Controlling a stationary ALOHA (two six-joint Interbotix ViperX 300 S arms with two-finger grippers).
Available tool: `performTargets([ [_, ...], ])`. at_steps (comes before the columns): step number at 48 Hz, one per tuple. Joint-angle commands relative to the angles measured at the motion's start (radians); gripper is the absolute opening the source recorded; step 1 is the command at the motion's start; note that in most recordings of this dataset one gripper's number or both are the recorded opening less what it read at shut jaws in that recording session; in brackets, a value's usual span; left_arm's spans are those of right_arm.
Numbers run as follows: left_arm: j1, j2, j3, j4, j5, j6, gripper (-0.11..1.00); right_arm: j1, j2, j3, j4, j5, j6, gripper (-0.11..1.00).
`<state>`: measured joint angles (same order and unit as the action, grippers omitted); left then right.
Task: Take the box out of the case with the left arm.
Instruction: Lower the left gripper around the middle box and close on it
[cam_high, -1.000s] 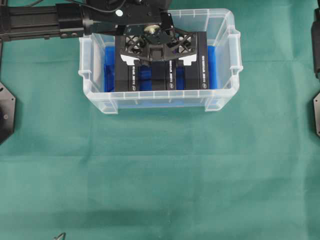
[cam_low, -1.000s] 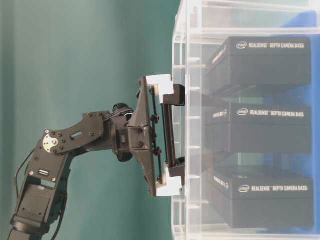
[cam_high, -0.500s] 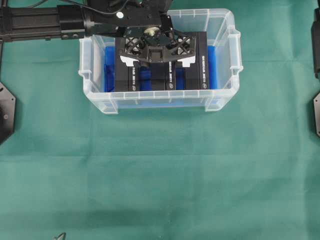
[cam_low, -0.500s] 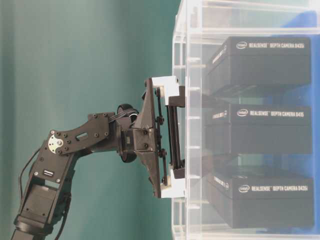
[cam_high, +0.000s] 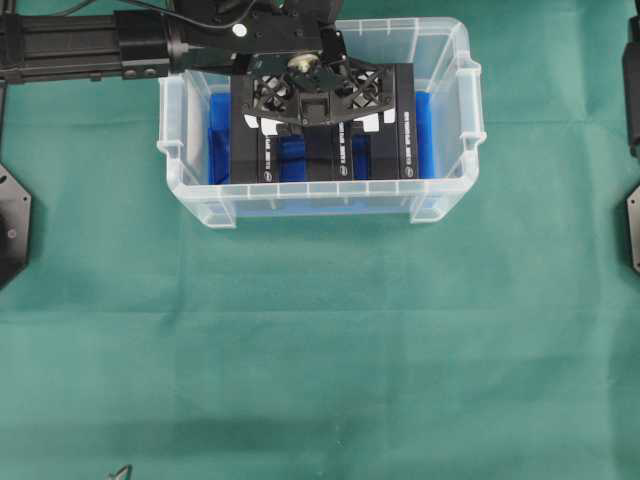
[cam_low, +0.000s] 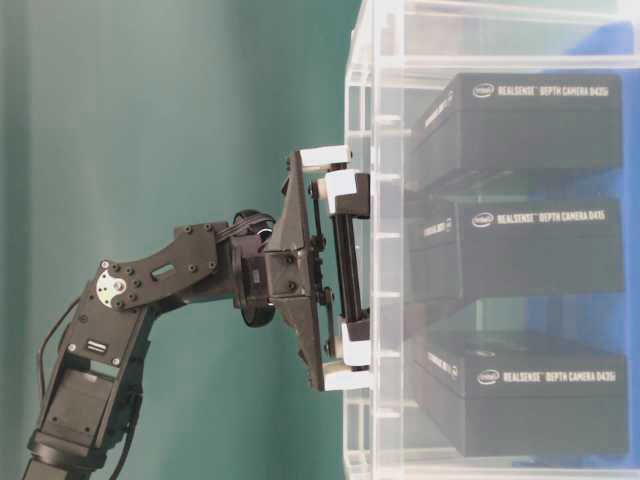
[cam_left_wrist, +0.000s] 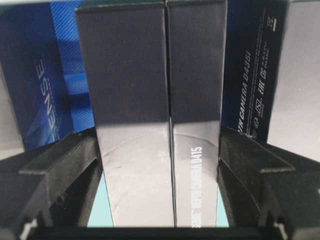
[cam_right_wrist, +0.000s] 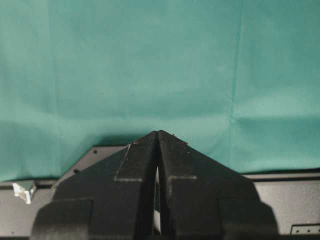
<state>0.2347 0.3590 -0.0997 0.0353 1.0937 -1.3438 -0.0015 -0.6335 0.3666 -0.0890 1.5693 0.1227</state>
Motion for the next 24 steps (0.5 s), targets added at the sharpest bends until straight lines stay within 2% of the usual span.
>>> performTargets([
  [1,0.003,-0.034,-0.009,-0.002,-0.005,0.0,0.62,0.0,-0.003,-0.026,-0.005,-0.005,-0.002,0.0],
  [14,0.002,-0.072,-0.034,-0.002,0.041,0.0,0.62,0.0,-0.003,-0.028,-0.015,-0.006,-0.002,0.0],
  [24,0.002,-0.092,-0.118,-0.005,0.132,0.002,0.62,0.0,-0.003,-0.026,-0.018,-0.008,-0.002,0.0],
])
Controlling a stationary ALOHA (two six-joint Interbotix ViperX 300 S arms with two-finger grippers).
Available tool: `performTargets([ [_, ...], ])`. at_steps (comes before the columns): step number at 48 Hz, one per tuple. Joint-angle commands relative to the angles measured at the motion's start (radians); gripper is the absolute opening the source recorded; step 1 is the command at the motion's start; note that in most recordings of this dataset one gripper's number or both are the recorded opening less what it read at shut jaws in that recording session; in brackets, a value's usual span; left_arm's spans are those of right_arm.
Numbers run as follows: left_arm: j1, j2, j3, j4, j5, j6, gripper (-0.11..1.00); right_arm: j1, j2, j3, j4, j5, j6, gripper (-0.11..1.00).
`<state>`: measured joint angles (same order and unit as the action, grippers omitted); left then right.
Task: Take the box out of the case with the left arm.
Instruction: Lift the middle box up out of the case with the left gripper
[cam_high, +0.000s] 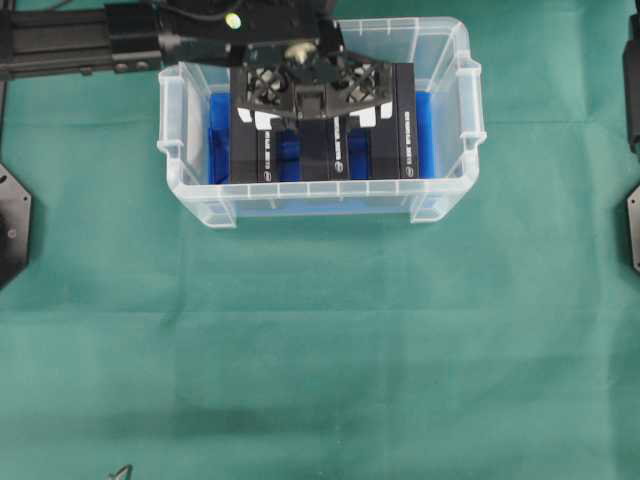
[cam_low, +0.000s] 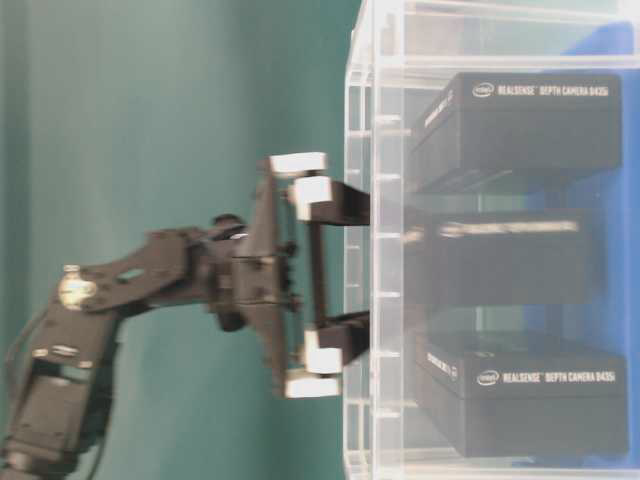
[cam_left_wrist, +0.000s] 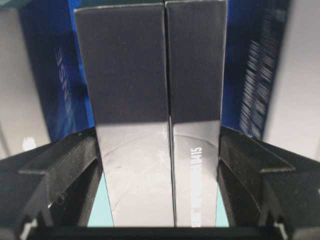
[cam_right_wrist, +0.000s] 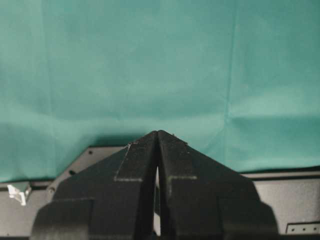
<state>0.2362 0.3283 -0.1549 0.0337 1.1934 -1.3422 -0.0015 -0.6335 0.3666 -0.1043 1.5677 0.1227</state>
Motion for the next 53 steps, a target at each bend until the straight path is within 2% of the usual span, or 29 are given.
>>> performTargets([
  [1,0.0,-0.061,-0.075,-0.005,0.046,0.0,0.62,-0.002,-0.003,-0.026,-0.005,-0.006,-0.002,0.0],
  [30,0.0,-0.095,-0.437,-0.005,0.35,0.006,0.62,0.0,-0.003,-0.028,-0.02,-0.005,-0.002,0.0],
  [39,-0.006,-0.083,-0.485,-0.003,0.408,0.006,0.62,0.0,-0.003,-0.028,-0.02,-0.006,-0.002,0.0],
  [53,-0.005,-0.084,-0.477,-0.005,0.411,0.006,0.62,0.0,-0.003,-0.028,-0.02,-0.006,0.0,0.0],
])
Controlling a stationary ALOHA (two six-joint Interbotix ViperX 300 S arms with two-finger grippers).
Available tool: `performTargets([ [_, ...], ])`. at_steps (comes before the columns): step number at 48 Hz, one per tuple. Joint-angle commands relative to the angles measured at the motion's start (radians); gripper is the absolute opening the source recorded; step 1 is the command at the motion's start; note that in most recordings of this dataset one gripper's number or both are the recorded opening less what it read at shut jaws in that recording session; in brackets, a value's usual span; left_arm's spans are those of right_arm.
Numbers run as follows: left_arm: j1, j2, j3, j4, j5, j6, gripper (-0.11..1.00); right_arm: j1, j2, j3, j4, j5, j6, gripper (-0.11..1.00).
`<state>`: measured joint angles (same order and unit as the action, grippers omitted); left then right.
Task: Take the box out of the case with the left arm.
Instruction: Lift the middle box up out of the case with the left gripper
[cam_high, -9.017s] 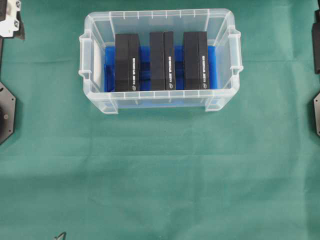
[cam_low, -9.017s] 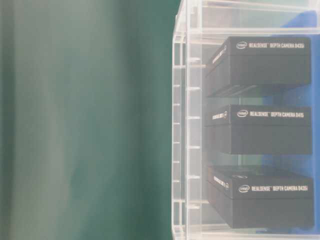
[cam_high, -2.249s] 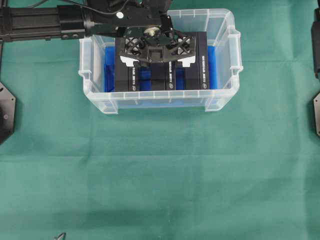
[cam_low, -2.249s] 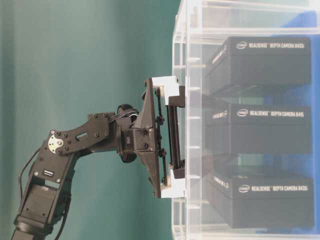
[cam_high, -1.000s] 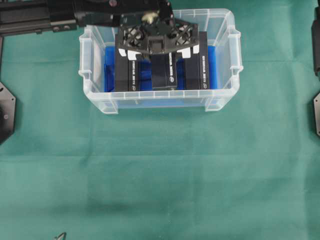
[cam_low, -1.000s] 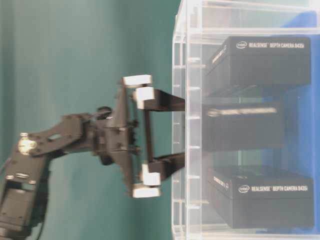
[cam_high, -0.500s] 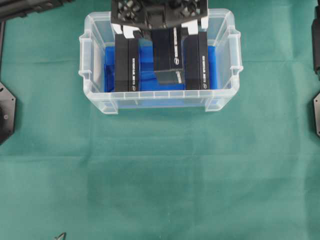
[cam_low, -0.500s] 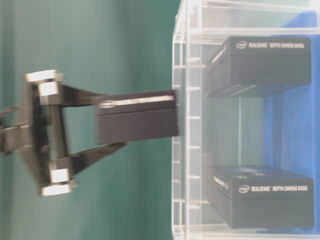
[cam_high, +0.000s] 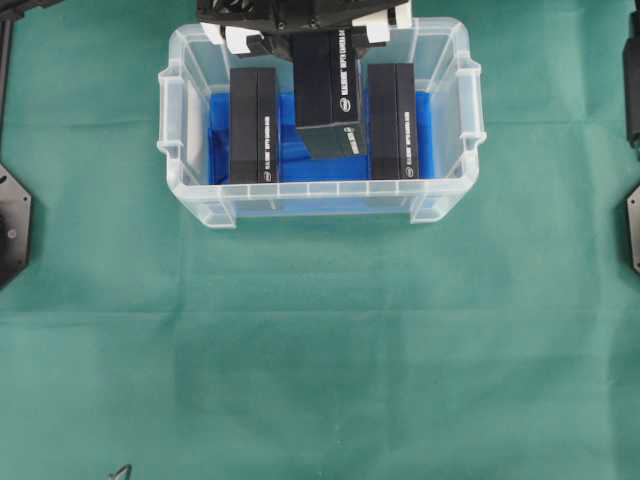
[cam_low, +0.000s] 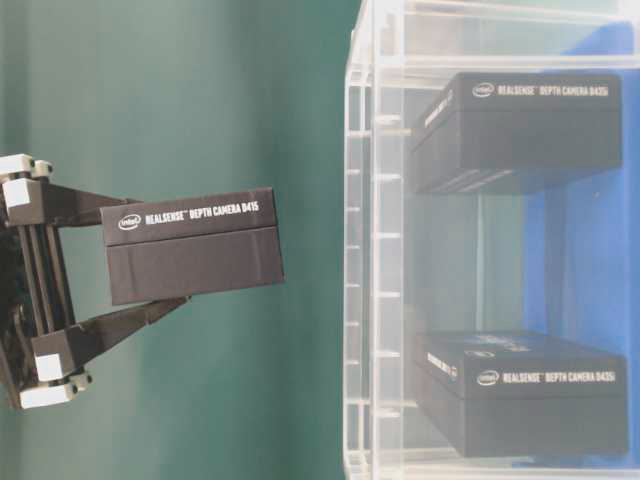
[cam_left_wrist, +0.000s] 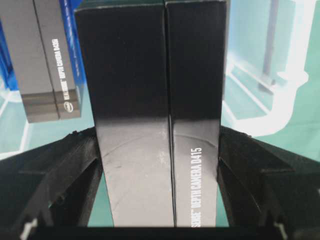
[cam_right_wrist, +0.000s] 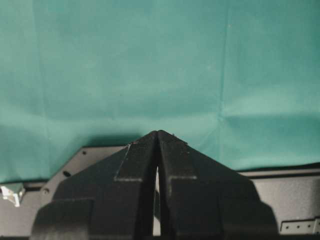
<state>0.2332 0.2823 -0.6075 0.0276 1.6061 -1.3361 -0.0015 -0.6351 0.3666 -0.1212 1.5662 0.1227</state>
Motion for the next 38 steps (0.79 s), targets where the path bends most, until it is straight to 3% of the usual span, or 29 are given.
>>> performTargets([
  [1,-0.003,-0.038,-0.025,0.003,-0.002,0.0,0.62,0.0,-0.002,-0.028,-0.003,-0.005,-0.002,0.0],
  [38,-0.003,-0.041,-0.014,0.003,-0.005,-0.003,0.62,0.0,-0.002,-0.026,-0.003,-0.003,0.0,0.0],
])
